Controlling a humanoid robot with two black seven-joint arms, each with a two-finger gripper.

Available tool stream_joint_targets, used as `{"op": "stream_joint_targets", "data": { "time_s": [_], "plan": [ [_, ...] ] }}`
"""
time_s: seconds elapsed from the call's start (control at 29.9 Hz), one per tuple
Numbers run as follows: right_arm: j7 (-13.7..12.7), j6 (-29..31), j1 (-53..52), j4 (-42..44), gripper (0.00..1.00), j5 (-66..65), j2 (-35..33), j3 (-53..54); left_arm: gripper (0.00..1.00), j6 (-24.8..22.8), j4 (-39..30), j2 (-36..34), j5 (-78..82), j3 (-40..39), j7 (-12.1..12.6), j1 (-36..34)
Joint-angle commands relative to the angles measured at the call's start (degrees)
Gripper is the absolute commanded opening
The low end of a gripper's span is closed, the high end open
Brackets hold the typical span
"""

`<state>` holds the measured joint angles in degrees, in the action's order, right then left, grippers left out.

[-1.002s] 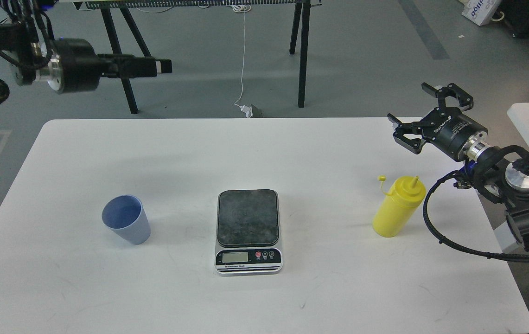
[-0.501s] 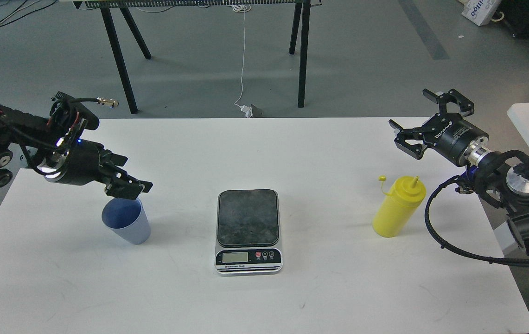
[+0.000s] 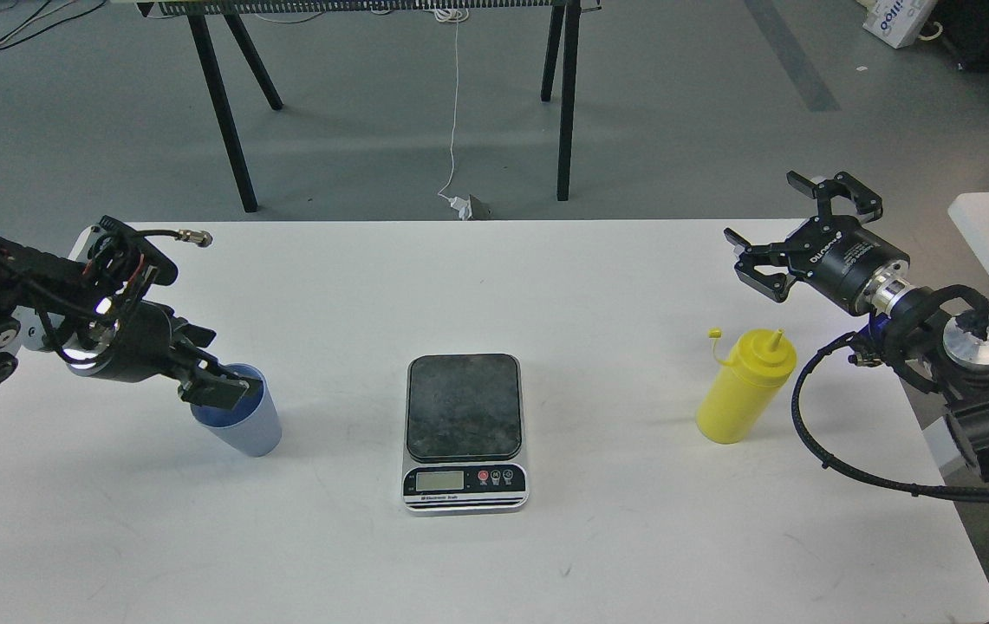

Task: Pour seasoning into cup on scale with both arms
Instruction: 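Grasp the blue cup with the left gripper and lift it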

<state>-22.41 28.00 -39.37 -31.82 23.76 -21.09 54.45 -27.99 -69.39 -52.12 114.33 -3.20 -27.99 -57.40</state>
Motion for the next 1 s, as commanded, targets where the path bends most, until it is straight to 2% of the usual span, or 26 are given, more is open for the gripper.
{"op": "stream_joint_targets", "data": {
  "time_s": [0.0, 0.43, 0.53, 0.63, 0.67, 0.7, 0.77, 0.8, 0.87, 0.97],
  "plan": [
    [-0.01, 0.00, 0.00, 0.00, 0.99, -0.03, 0.00, 0.22, 0.98, -0.01, 1.71, 0.35, 1.16, 0.04, -0.01, 0.62],
    [-0.01, 0.00, -0.18, 0.00, 0.99, -0.03, 0.00, 0.30, 0.96, -0.01, 5.49, 3.51, 1.33, 0.04, -0.01, 3.17],
    [-0.01, 0.00, -0.18, 0.00, 0.99, -0.03, -0.09, 0.22, 0.90, -0.01, 5.67, 3.69, 1.33, 0.03, -0.01, 3.17],
    [-0.01, 0.00, -0.09, 0.00, 0.99, -0.03, -0.18, 0.22, 0.73, -0.01, 5.67, 3.69, 1.42, 0.04, -0.01, 3.17],
    [-0.01, 0.00, -0.09, 0.00, 0.99, -0.03, -0.09, 0.22, 0.64, -0.01, 5.67, 3.51, 1.33, 0.04, -0.01, 3.17],
    [-0.01, 0.00, 0.00, 0.00, 0.99, -0.03, -0.09, 0.22, 0.54, -0.01, 5.67, 3.51, 1.33, 0.04, -0.01, 3.17],
    [-0.01, 0.00, 0.00, 0.00, 0.99, -0.03, -0.18, 0.22, 0.23, -0.01, 5.67, 3.51, 1.33, 0.04, -0.01, 3.17],
    [-0.01, 0.00, 0.00, 0.09, 0.99, -0.03, -0.18, 0.22, 0.15, -0.01, 5.67, 3.51, 1.33, 0.12, -0.01, 3.17],
    [-0.01, 0.00, 0.00, 0.00, 0.99, -0.03, -0.18, 0.22, 0.05, -0.01, 5.67, 3.60, 1.25, 0.04, -0.01, 3.17],
    [-0.01, 0.00, 0.00, 0.00, 0.99, -0.03, -0.09, 0.30, 0.03, -0.01, 5.67, 3.51, 1.16, -0.05, -0.01, 3.09]
  ]
}}
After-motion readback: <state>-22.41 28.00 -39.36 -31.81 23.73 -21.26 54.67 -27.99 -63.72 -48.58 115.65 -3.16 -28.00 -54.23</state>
